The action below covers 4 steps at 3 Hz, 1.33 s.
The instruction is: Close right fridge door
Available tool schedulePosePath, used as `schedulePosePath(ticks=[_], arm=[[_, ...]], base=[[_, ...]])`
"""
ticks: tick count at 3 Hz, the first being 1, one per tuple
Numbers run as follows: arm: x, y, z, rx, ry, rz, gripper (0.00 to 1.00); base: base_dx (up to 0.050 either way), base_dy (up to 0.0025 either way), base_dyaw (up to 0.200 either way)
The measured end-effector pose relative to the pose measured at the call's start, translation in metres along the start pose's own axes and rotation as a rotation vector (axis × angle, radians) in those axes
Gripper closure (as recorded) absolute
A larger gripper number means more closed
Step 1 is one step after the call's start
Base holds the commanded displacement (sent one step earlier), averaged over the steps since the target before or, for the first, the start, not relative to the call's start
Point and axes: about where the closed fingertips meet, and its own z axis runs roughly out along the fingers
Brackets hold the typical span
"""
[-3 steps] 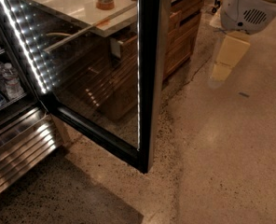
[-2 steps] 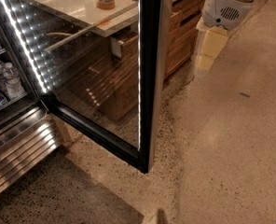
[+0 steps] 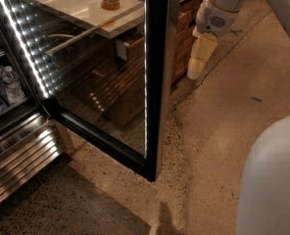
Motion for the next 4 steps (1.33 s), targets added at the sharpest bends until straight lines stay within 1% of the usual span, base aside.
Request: schedulePosePath(ticks=[1, 3, 4], arm=[[0.0, 0.0, 0.0, 0.0, 0.0, 0.0, 0.19], [0.0, 0.0, 0.0, 0.0, 0.0, 0.0, 0.65], [0.0, 0.0, 0.0, 0.0, 0.0, 0.0, 1.0]], base=[[0.0, 0.0, 0.0], [0.0, 0.0, 0.0], [0.0, 0.00001, 0.192]])
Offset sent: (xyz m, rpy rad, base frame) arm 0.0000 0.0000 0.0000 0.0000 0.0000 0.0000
